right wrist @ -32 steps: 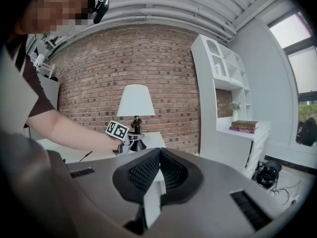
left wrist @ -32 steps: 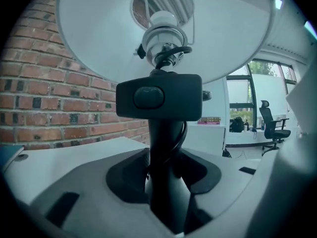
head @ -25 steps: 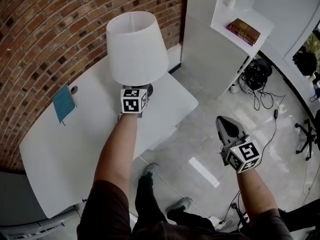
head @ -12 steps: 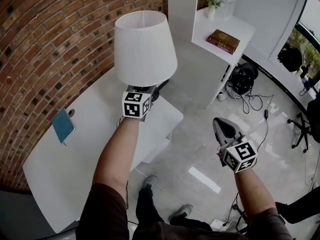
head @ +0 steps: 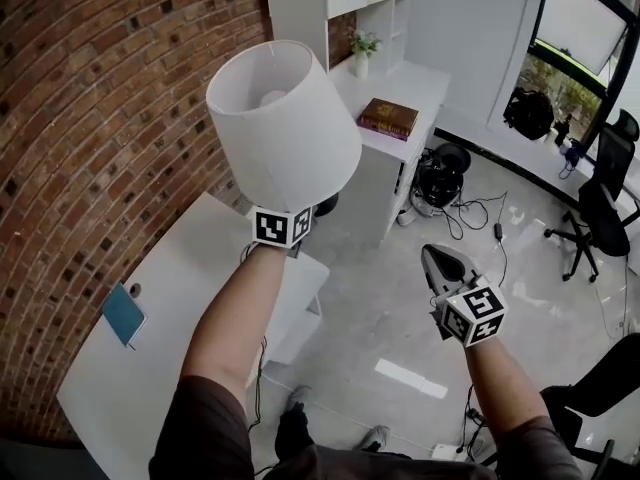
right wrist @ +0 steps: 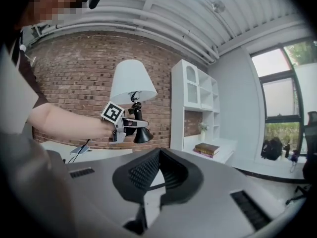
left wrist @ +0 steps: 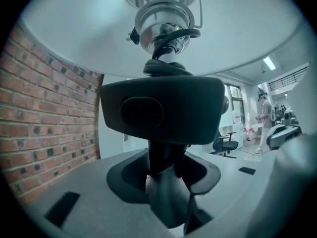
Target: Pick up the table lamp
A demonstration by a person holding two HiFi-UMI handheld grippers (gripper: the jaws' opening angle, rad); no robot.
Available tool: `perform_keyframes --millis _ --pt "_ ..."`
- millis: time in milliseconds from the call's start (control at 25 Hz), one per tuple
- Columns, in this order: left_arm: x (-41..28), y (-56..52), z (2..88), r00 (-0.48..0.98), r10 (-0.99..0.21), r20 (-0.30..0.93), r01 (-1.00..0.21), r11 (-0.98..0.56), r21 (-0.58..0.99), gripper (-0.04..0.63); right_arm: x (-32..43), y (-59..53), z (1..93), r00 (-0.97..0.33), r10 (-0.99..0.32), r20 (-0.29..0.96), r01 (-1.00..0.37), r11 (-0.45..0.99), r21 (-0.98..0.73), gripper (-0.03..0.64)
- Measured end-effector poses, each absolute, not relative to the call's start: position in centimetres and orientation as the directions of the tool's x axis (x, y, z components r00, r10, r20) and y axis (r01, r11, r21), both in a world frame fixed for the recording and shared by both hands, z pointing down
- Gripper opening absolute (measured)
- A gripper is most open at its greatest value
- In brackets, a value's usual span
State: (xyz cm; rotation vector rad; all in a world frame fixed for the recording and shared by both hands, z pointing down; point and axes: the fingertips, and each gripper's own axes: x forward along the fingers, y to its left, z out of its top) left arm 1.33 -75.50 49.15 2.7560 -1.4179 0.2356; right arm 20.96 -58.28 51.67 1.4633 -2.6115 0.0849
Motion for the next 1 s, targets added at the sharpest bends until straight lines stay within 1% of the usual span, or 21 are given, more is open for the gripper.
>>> perform_keyframes --millis 200,560,800,1000 --pt "7.5 -75.4 43.9 0.657 -0.736 0.163 -0.739 -0.672 -0.053 0.161 24.8 -57.4 47.2 -0.434 -0.889 0.148 -0.896 0.443 0.028 -0.006" --pt "17.7 -73.0 37.4 0.776 -0.6 0.195 -0.6 -0.797 -0.068 0.161 31.8 -54.5 40.0 -0.296 -0.946 0.135 -0.953 0.301 0.016 -0.006" --pt "22.8 -69.7 34.0 0.834 -0.511 0.21 -0.508 -0.858 -0.07 0.161 35.3 -51.6 36.2 -0.216 -0.965 0.152 -0.975 0.222 0.024 -0.006" --pt "25.9 -65.8 32.1 0.869 -0.439 0.23 -0.436 -0.898 -0.067 0.161 37.6 -49.2 33.5 -0.179 -0.969 0.168 -0.983 0.183 0.009 -0.006"
